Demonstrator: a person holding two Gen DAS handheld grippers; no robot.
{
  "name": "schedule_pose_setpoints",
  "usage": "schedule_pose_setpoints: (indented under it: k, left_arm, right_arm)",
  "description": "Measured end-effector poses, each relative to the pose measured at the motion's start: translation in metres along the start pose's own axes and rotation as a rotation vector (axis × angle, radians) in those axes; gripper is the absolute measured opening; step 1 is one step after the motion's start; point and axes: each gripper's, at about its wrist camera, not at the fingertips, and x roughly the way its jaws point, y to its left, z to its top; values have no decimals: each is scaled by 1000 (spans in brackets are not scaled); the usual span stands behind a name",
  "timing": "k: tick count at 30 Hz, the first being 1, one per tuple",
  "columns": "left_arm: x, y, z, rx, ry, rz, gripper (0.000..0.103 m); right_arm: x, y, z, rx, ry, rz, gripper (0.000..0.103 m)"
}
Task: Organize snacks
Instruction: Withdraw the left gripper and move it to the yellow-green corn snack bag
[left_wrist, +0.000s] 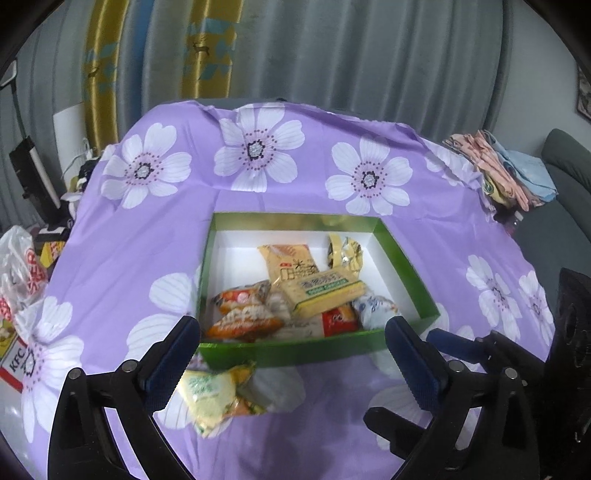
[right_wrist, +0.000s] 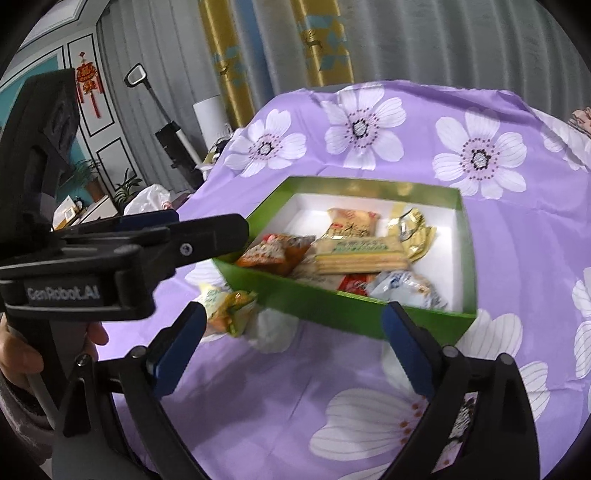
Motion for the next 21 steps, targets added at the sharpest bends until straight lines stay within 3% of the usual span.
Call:
schedule_pose_setpoints:
  k: [21]
  left_arm:
    - [15, 53, -49, -128, 119, 60, 100]
  right_arm:
    - [43, 25, -22, -31, 134, 37, 97]
